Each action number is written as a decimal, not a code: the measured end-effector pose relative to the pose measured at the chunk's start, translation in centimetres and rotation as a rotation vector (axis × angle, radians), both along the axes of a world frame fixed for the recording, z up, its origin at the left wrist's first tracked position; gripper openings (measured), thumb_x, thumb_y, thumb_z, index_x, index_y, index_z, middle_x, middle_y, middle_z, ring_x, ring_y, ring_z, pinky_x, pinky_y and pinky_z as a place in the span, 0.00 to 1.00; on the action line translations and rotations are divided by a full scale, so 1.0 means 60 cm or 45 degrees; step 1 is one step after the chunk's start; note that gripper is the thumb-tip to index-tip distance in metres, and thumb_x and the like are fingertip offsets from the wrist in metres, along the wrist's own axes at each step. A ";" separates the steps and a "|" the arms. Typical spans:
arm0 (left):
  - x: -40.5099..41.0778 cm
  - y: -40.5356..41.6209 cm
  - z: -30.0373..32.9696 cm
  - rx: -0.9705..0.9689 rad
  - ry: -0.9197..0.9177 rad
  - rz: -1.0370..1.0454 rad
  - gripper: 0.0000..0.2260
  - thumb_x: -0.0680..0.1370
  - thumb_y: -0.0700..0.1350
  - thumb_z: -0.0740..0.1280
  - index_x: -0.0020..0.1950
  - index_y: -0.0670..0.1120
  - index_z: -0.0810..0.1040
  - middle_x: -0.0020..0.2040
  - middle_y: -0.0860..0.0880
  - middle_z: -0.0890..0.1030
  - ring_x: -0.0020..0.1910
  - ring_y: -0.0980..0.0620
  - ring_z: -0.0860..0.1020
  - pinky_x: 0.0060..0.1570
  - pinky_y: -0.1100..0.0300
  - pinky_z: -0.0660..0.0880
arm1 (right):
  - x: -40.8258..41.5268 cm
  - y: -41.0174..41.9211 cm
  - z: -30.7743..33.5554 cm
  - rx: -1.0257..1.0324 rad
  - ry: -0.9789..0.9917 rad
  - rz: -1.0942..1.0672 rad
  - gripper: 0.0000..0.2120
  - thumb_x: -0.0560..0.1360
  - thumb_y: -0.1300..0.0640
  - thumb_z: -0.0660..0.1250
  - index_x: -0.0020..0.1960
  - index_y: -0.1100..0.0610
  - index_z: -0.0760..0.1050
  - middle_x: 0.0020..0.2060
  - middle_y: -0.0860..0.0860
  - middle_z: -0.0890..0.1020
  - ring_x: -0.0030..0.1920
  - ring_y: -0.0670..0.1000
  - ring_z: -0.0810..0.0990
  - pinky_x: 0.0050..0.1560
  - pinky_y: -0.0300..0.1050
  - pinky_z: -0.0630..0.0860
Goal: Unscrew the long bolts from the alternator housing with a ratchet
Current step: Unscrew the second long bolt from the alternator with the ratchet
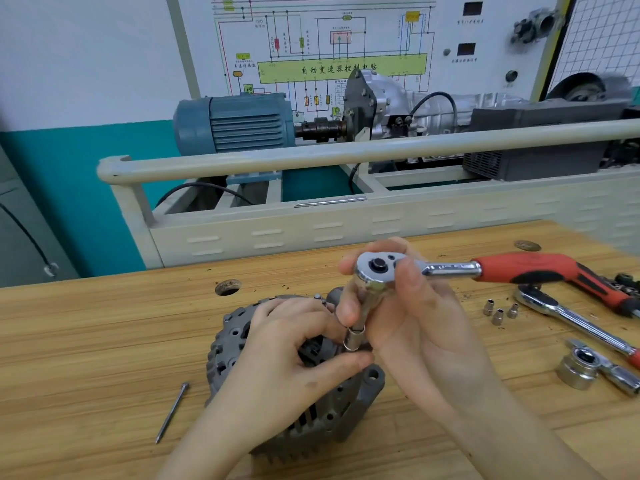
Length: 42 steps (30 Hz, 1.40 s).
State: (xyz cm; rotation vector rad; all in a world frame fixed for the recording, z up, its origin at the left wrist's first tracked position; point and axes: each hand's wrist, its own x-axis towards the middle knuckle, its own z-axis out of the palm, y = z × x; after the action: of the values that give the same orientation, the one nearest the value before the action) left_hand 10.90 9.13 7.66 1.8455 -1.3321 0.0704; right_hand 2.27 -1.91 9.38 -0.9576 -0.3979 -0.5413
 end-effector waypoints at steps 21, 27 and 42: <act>0.001 -0.001 -0.002 0.044 -0.020 0.027 0.23 0.64 0.67 0.61 0.41 0.50 0.81 0.44 0.57 0.80 0.53 0.61 0.73 0.63 0.58 0.59 | 0.000 -0.003 0.001 -0.054 0.029 -0.042 0.14 0.63 0.46 0.75 0.44 0.52 0.80 0.41 0.50 0.83 0.34 0.48 0.80 0.38 0.40 0.76; 0.002 0.001 0.003 0.032 -0.016 -0.073 0.17 0.68 0.63 0.63 0.44 0.53 0.81 0.48 0.59 0.80 0.55 0.58 0.74 0.62 0.48 0.64 | 0.004 -0.003 -0.001 -0.035 0.056 0.066 0.16 0.69 0.42 0.67 0.48 0.53 0.80 0.40 0.51 0.83 0.34 0.48 0.80 0.40 0.40 0.76; -0.001 -0.001 -0.003 0.028 -0.063 0.006 0.22 0.64 0.66 0.63 0.40 0.49 0.81 0.43 0.57 0.79 0.53 0.61 0.73 0.62 0.61 0.58 | 0.000 -0.003 0.000 -0.042 0.050 0.011 0.16 0.61 0.47 0.77 0.43 0.54 0.80 0.39 0.51 0.83 0.33 0.47 0.80 0.37 0.39 0.76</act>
State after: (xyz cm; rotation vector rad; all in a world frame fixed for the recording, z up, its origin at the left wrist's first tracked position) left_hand 10.85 9.08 7.50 1.8766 -1.3675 0.1054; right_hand 2.27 -2.11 9.39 -0.9965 -0.3766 -0.5083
